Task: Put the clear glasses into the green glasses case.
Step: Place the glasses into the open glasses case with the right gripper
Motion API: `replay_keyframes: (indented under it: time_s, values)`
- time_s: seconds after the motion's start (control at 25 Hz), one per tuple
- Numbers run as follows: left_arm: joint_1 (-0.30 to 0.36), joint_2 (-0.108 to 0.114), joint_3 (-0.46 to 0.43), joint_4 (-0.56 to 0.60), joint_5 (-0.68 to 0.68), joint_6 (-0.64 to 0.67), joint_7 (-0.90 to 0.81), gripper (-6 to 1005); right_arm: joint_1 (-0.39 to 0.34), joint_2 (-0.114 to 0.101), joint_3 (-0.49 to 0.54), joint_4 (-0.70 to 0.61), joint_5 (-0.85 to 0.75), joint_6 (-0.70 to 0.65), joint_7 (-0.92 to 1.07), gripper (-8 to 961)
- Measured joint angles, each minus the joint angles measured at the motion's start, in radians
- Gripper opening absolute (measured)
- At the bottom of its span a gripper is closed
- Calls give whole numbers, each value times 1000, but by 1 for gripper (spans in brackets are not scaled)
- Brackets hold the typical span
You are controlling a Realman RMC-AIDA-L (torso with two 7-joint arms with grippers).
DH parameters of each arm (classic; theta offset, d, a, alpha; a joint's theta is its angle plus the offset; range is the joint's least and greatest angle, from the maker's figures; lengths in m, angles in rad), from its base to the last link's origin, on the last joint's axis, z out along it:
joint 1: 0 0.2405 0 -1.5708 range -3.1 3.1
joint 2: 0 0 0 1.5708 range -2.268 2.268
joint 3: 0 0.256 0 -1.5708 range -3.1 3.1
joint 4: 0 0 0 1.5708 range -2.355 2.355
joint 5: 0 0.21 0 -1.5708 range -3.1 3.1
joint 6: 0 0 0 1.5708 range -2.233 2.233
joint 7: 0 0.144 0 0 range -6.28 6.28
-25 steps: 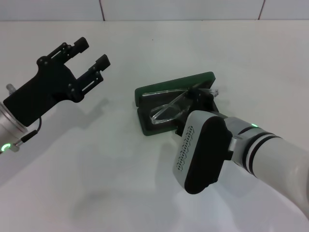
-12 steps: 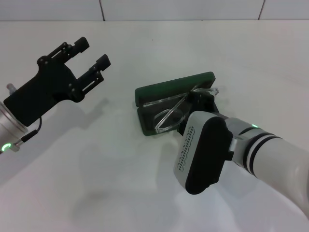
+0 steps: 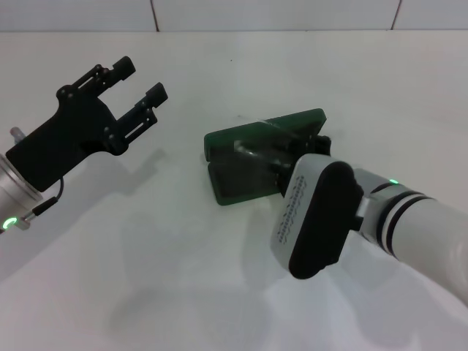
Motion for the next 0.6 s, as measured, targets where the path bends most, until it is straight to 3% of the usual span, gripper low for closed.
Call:
replay_keyframes:
  time_s: [0.12, 0.6]
  values:
    - [-1, 0, 0, 0, 0, 0, 0, 664, -7, 0, 12, -7, 12, 6, -4, 286]
    - [-9, 4, 0, 0, 0, -1, -6, 664, -13, 0, 22, -37, 118, 28, -122, 315]
